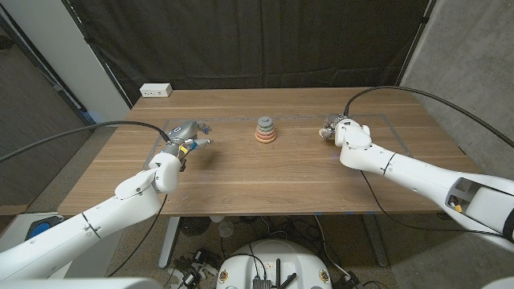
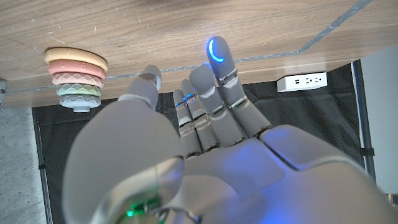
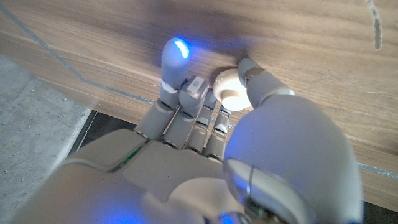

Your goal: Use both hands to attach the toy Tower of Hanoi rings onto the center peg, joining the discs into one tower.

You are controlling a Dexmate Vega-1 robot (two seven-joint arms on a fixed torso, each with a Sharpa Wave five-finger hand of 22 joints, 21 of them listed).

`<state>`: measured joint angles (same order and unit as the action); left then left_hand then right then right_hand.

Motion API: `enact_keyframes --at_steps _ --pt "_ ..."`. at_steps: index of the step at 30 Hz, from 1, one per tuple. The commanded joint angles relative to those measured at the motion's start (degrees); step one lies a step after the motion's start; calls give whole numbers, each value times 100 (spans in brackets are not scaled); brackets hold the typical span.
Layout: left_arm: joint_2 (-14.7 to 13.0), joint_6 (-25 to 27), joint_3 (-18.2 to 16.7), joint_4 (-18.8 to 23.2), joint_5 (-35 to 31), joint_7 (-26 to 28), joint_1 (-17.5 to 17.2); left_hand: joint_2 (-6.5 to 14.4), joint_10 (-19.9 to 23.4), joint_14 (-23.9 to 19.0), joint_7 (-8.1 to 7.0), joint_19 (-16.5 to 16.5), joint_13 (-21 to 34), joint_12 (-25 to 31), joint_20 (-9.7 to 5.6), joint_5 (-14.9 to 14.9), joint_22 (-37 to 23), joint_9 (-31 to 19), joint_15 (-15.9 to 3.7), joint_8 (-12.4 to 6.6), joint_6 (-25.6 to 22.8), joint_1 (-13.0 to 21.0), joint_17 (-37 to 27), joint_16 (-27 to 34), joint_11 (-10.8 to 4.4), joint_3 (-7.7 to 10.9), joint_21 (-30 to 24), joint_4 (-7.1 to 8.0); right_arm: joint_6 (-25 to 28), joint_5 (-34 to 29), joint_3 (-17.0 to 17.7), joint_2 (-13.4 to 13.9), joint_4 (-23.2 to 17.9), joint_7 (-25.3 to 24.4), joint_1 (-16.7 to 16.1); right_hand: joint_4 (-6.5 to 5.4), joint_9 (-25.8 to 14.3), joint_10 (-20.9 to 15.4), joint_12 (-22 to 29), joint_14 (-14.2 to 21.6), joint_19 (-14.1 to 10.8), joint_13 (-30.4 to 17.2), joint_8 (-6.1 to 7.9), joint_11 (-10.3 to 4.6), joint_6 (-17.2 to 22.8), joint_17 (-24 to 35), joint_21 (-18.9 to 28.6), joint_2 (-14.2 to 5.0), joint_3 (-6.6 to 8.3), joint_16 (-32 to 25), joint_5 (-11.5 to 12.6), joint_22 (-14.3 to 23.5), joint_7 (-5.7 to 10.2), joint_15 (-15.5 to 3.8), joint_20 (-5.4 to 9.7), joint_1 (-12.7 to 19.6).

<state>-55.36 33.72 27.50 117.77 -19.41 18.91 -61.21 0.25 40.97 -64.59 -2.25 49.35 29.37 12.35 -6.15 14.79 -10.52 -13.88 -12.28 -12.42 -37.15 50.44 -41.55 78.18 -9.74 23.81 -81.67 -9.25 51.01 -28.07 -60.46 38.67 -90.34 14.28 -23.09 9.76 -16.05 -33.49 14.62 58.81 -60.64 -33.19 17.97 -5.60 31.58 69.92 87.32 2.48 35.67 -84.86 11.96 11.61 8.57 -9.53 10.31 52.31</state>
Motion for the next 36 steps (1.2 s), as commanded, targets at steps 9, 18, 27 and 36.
enact_keyframes --at_steps 9,18,27,36 --pt "-25 43 32 64 -25 -37 23 23 81 3 15 -12 36 22 -584 38 -9 -24 -23 -6 -69 -44 3 -25 -6 63 17 3 -330 284 347 106 -144 -721 -368 -44 42 -1177 86 292 -232 -100 327 -588 747 50 19 -65 -21 -228 45 59 73 -293 233 -10" --pt "-17 35 35 70 -32 -25 21 33 92 12 5 -13 44 13 -583 42 -8 -30 -23 -6 -93 -56 16 -41 -11 90 21 -2 -306 235 356 209 -319 -692 -384 -42 57 -1277 51 339 -279 -87 364 -594 833 54 30 -69 -25 -267 45 86 59 -293 234 -19" --pt "-16 36 19 90 -49 -6 19 30 124 -6 14 -11 61 3 -585 47 -12 -39 -24 2 -118 -76 9 -37 -8 132 14 -13 -279 105 341 306 -500 -599 -349 -41 69 -1368 43 368 -299 -104 395 -594 909 56 25 -77 -20 -291 47 97 53 -292 234 -21" --pt "-31 60 3 112 -61 -21 23 28 148 -15 18 -9 66 -4 -584 52 -13 -46 -23 11 -127 -86 3 -35 -2 167 5 -15 -298 -47 362 375 -624 -536 -316 -39 81 -1401 -2 396 -308 -106 422 -591 974 56 12 -82 -17 -311 50 98 58 -292 234 -23"
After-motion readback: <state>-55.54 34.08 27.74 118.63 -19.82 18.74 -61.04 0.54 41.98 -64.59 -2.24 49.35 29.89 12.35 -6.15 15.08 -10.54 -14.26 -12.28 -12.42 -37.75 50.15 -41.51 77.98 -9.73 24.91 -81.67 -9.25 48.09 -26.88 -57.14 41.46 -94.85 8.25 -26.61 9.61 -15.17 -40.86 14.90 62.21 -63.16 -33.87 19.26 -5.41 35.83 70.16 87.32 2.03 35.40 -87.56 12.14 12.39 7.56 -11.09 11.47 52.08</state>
